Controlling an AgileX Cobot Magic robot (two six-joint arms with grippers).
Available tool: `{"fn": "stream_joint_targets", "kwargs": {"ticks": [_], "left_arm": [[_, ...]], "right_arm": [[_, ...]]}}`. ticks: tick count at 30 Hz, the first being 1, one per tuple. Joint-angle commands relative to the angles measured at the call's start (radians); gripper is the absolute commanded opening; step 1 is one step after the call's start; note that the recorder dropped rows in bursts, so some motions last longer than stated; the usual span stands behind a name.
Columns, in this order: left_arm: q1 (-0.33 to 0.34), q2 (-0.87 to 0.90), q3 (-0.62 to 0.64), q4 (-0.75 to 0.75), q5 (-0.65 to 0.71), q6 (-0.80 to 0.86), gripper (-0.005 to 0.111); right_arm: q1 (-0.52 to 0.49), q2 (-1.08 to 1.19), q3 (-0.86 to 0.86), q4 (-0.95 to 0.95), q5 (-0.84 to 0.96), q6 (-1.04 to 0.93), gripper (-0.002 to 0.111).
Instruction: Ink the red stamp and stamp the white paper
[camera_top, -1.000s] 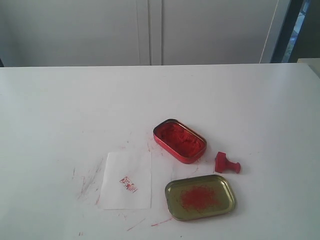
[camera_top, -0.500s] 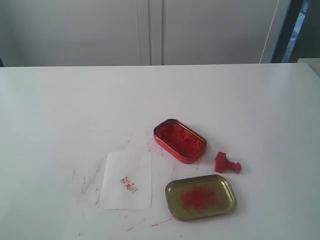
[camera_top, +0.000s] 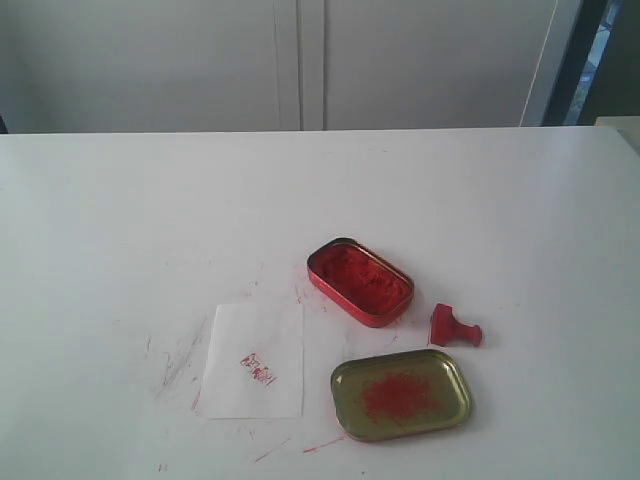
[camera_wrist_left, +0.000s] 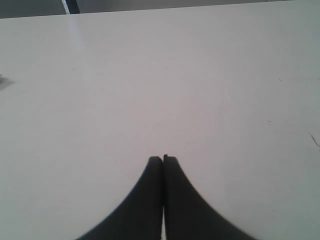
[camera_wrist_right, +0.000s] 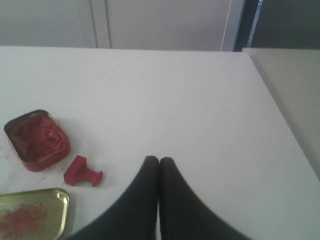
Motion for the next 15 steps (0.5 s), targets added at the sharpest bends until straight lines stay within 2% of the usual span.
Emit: {"fn": "stream_joint_targets", "kwargs": {"ticks": [1, 12, 15], "left_arm": [[-0.007, -0.004, 0.004, -0.005, -0.001, 0.0, 0.0], [-0.007, -0.004, 0.004, -0.005, -0.001, 0.0, 0.0], [-0.007, -0.004, 0.004, -0.005, -0.001, 0.0, 0.0]], "right_arm": [[-0.008, -0.052, 0.057, -0.005, -0.098, 0.002, 0.0], [-0.008, -0.144, 0.216, -0.005, -0.159, 0.002, 0.0], [-0.008, -0.148, 0.255, -0.005, -0.247, 0.002, 0.0]]}}
